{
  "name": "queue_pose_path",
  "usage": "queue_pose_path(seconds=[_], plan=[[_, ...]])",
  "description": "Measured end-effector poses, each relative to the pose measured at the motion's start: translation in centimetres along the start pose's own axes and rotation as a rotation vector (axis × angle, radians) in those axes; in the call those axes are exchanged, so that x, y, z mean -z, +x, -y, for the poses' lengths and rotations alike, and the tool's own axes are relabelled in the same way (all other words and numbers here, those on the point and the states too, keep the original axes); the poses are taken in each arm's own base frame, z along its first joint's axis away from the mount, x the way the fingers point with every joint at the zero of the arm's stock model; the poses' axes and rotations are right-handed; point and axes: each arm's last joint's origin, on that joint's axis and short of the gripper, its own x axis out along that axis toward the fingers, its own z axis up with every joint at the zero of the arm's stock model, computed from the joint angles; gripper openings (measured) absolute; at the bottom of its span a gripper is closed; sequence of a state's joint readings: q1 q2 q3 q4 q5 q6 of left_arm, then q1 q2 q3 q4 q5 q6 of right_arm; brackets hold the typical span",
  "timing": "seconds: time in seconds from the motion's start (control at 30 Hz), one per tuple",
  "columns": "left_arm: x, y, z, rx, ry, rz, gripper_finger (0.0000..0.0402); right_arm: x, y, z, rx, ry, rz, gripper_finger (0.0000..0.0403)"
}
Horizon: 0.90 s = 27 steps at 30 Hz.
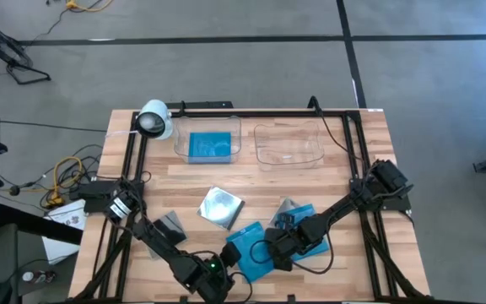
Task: Pick & place jewel cases by type
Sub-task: Put the left blue cd case into the left transparent bin
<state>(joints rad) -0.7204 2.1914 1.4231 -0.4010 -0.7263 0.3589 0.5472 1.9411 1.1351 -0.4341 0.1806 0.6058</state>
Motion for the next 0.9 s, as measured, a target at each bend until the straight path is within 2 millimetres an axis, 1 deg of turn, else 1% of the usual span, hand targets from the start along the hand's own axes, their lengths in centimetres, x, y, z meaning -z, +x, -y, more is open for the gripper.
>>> queue_pose_path(seconds=[0.13, 0.33, 0.43, 0.53, 0.9], plan=[[0.20, 0.48, -0.57, -0.002, -0.042, -0.008, 0.0127, -0.15, 0.04, -0.12, -0.018, -0.018, 0.015, 0.0000], [-0.07, 0.63, -0.79, -0.053, -0.045, 0.005, 0.0128, -0.18, 0.04, -0.16, -0.025, -0.018, 0.016, 0.0000], [-0.24, 0.66, -1.04, -0.181, -0.055, -0.020, 0.0128, -0.25, 0.07, -0.22, -0.032, -0.016, 0.022, 0.0000], [-0.14, 0.57, -1.03, -0.243, -0.024, -0.051, 0.0128, -0.33, 0.07, -0.27, -0.038, -0.016, 0.026, 0.0000], [-0.31, -0.08, -0.54, -0.286, -0.004, -0.061, 0.0128, -0.33, 0.06, -0.23, -0.023, -0.022, 0.032, 0.0000]])
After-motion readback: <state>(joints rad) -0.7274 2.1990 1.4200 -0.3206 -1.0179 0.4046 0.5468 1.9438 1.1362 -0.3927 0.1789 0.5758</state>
